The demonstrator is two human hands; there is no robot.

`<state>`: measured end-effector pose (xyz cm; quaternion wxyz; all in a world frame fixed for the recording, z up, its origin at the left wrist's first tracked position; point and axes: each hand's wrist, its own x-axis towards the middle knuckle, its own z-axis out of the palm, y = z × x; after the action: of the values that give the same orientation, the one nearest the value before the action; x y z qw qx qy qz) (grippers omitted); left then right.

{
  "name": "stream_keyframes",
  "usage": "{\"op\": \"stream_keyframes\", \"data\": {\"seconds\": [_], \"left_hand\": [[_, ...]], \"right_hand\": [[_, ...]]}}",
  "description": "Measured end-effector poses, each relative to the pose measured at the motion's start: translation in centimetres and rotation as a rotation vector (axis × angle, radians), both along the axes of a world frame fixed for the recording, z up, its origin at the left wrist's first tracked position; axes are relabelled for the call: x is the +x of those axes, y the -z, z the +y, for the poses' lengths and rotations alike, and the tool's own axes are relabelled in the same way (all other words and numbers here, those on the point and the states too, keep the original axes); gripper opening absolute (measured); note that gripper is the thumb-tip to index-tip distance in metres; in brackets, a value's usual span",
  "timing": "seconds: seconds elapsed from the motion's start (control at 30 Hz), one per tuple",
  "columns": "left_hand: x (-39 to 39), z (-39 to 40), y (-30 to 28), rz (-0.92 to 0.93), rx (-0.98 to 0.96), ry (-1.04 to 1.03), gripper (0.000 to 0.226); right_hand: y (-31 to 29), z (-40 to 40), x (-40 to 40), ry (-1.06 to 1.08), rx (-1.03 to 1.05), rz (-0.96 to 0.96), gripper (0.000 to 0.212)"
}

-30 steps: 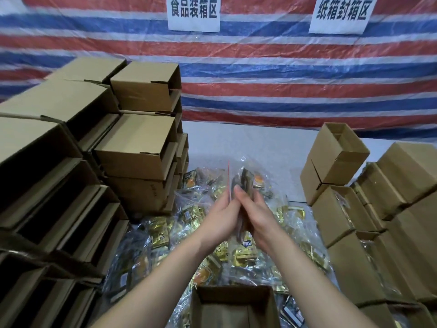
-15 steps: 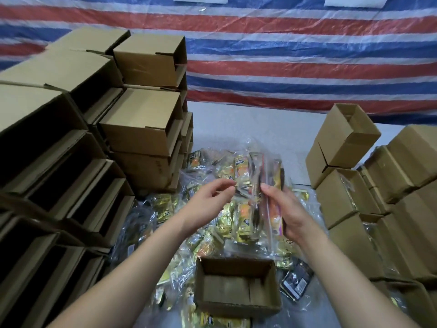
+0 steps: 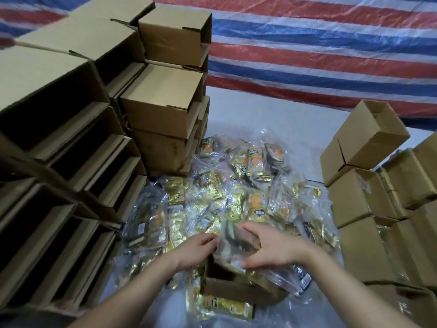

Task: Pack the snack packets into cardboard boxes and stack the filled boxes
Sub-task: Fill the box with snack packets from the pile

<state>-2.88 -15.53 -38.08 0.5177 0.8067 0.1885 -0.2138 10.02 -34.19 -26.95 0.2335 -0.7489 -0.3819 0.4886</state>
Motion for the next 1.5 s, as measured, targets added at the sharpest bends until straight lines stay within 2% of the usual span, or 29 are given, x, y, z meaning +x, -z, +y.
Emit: {"op": "stream_keyframes", "data": {"seconds": [0.03, 0.1, 0.17, 0.27, 0.43, 0.57, 0.77, 0.93, 0.97, 1.07, 1.1, 1.2, 1.27, 1.4, 1.5], "left_hand": [[0.0, -0.1, 0.1, -0.008, -0.017, -0.007, 0.035], [0.1, -0.3, 0.3, -0.024, -0.055, -0.031, 0.028], [0.2, -0.4, 0.3, -0.039, -0.073, -0.066, 0.020], [0.2, -0.5, 0.6, -0.067, -0.084, -0.122, 0.021], [-0.2, -0.2, 1.8, -0.078, -0.094, -0.154, 0.032], [-0.2, -0.4, 1.9, -0.066, -0.097, -0.163, 0.035], [0.1, -1.6, 1.5, -0.112, -0.148, -0.177, 0.025], [0.1, -1.3, 1.3, -0.136, -0.110, -0.118, 0.025], [0.1, -1.3, 1.3, -0.134, -0.110, -0.109, 0.024], [0.0, -1.5, 1.4, -0.135, -0.114, -0.113, 0.024], [0.0, -1.6, 1.4, -0.134, -0.113, -0.123, 0.024], [-0.1, -1.5, 1.6, -0.131, -0.105, -0.133, 0.024], [-0.1, -1.7, 1.6, -0.139, -0.088, -0.108, 0.025], [0.0, -1.7, 1.0, -0.161, -0.055, -0.113, 0.022], [-0.1, -1.4, 0.4, -0.152, -0.069, -0.095, 0.023]], "right_hand": [[0.4, 0.5, -0.4, -0.109, -0.075, -0.101, 0.047], [1.2, 1.2, -1.0, -0.218, -0.169, -0.180, 0.044], [1.6, 1.7, -1.4, -0.237, -0.218, -0.226, 0.041], [2.2, 2.5, -1.5, -0.293, -0.293, -0.291, 0.036], [3.9, 2.7, -1.8, -0.337, -0.378, -0.229, 0.055], [7.2, 2.0, -2.3, -0.396, -0.505, -0.318, 0.043], [12.2, 1.4, -4.1, -0.307, -0.529, -0.316, 0.052], [10.2, 0.6, -2.7, -0.179, -0.521, -0.147, 0.072], [9.6, 0.2, -2.4, -0.184, -0.508, -0.141, 0.070], [8.6, -0.6, -2.1, -0.164, -0.466, -0.159, 0.034], [8.7, -0.6, -2.3, -0.164, -0.493, -0.142, 0.031], [9.9, 0.1, -3.0, -0.188, -0.664, -0.072, 0.064], [10.4, 0.9, -3.5, -0.169, -0.709, -0.056, 0.076], [9.2, 1.2, -3.4, -0.156, -0.631, -0.076, 0.077], [6.6, 0.1, -2.5, -0.095, -0.409, -0.111, 0.056]]}}
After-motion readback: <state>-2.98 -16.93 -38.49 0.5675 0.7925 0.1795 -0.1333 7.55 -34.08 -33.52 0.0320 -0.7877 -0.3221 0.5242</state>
